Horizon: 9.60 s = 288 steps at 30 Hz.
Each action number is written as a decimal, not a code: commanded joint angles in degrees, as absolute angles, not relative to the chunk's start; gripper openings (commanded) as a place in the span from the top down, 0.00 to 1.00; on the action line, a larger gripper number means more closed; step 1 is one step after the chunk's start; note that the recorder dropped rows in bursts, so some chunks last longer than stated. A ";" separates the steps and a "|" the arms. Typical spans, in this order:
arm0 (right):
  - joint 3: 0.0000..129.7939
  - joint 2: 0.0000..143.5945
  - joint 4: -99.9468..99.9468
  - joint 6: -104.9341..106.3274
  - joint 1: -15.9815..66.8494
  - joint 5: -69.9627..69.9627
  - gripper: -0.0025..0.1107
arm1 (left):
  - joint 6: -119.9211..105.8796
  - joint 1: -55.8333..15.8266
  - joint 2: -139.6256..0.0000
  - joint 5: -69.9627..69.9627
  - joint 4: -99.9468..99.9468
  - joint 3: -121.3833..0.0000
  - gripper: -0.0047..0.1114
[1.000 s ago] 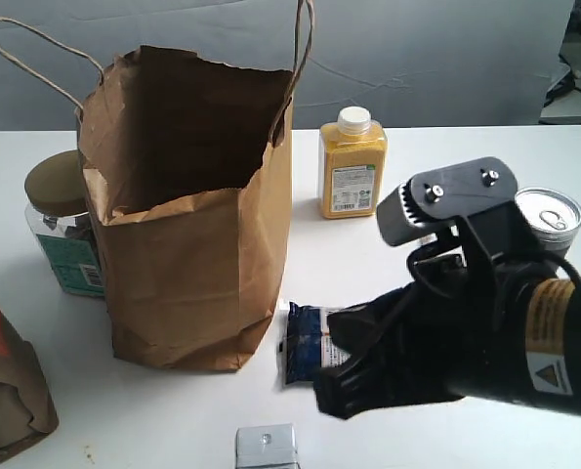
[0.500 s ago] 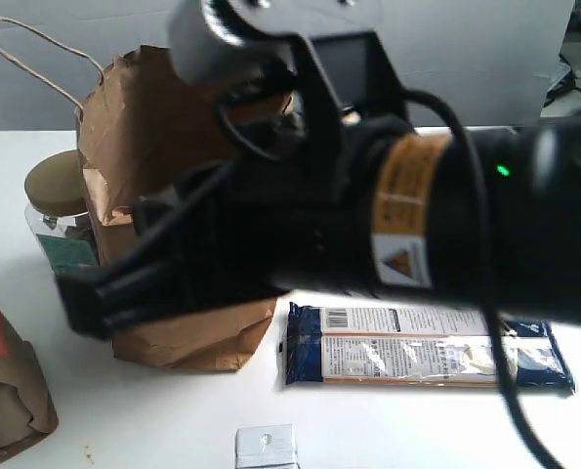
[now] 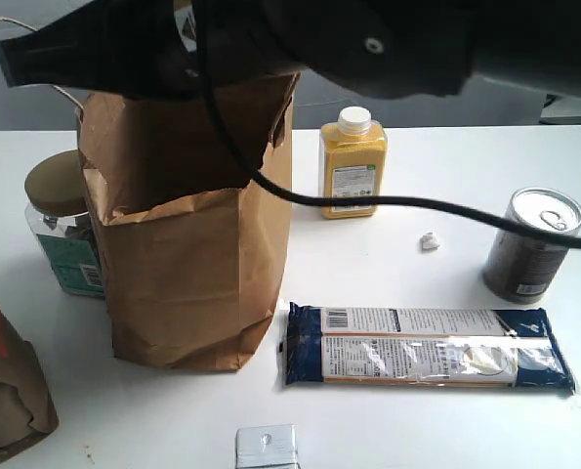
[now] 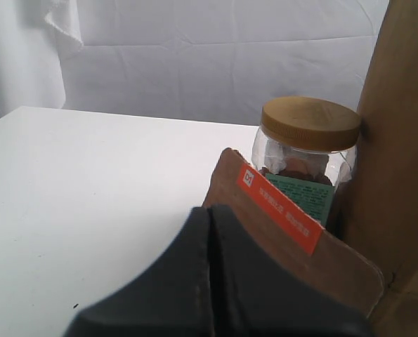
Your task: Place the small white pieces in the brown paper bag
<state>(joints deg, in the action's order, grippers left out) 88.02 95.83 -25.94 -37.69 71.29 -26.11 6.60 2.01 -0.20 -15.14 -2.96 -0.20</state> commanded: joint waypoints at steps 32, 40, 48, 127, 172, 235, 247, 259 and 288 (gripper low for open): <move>86.37 89.61 -25.67 -38.65 81.01 -45.56 0.98 | 6.90 1.70 0.00 -14.90 -2.51 0.00 0.96; 64.34 75.58 -26.42 -54.12 84.21 -48.55 0.98 | 6.90 1.70 0.00 -14.90 -2.51 0.00 0.96; 50.10 69.93 -22.85 -46.45 66.87 -47.61 0.98 | 6.90 1.70 0.00 -14.90 -2.51 0.00 0.96; 78.52 115.05 -23.08 -25.29 40.62 -39.12 0.98 | 6.90 1.70 0.00 -14.90 -2.51 0.00 0.96; 74.79 90.76 -17.36 -32.35 67.77 -14.22 0.98 | 6.90 1.70 0.00 -14.90 -2.51 0.00 0.96; 31.58 45.39 -6.69 -23.61 52.70 -14.94 0.98 | 6.90 1.70 0.00 -14.90 -2.51 0.00 0.96; 19.16 30.57 -4.51 -13.28 31.21 -7.70 0.98 | 6.90 1.70 0.00 -14.90 -2.51 0.00 0.96; 5.88 12.69 -3.26 -9.04 18.68 1.07 0.98 | 6.90 1.70 0.00 -14.90 -2.51 0.00 0.96; 0.00 0.00 5.55 2.78 18.32 -5.26 0.98 | 6.90 1.70 0.00 -14.92 -2.51 0.00 0.96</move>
<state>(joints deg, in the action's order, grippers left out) 0.16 0.35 5.24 2.11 18.75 -4.78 6.60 2.01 -0.20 -15.14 -2.96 -0.20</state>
